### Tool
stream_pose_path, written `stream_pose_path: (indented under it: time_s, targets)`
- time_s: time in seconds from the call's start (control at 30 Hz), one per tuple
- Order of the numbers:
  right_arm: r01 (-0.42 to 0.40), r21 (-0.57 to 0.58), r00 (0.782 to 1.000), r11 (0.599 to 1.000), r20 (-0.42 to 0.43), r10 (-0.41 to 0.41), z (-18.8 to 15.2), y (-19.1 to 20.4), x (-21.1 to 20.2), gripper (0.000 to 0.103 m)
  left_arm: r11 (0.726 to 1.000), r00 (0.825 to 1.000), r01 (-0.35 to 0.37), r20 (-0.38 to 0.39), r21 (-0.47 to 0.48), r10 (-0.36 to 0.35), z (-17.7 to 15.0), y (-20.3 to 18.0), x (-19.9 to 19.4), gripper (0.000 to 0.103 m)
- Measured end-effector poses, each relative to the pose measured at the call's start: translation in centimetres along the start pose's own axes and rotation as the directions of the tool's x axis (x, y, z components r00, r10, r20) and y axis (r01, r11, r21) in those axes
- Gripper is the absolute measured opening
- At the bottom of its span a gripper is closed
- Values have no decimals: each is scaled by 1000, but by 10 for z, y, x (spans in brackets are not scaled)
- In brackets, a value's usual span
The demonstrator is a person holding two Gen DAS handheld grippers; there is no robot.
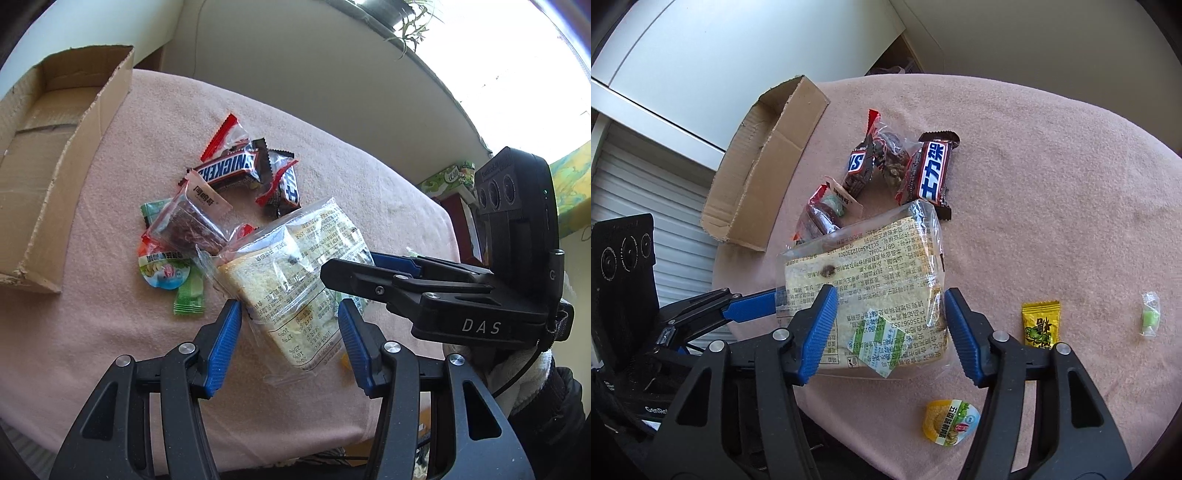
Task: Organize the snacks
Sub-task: 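Carry the bread loaf with the left gripper into the cardboard box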
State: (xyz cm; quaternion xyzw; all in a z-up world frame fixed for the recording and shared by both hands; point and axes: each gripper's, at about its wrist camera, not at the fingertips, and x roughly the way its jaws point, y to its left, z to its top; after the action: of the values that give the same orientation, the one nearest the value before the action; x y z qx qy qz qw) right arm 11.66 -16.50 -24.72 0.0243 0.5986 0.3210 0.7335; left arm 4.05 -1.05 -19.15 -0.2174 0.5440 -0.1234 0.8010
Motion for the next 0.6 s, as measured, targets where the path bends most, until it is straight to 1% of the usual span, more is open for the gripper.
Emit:
stream_pose_path:
  time_s: [0.2,0.3,0.43,0.6]
  targets:
    - [-9,-34,999,999,46,11,11,24,-19,62,1000,996,-9,91,8,9,9,6,-37,52]
    - [-14,-57,998,998,62,17,21,41,-23,62,1000,991,-22,132,2,21,16,16,-53,52]
    - [-29,-84,997,996,72,35,34,66,-21,63,999,982,-42,184,-15,44,21,29,-74,52]
    - [-57,-121,996,991,66,66,52,98,-9,62,997,971,-65,226,-52,75,28,55,-95,52]
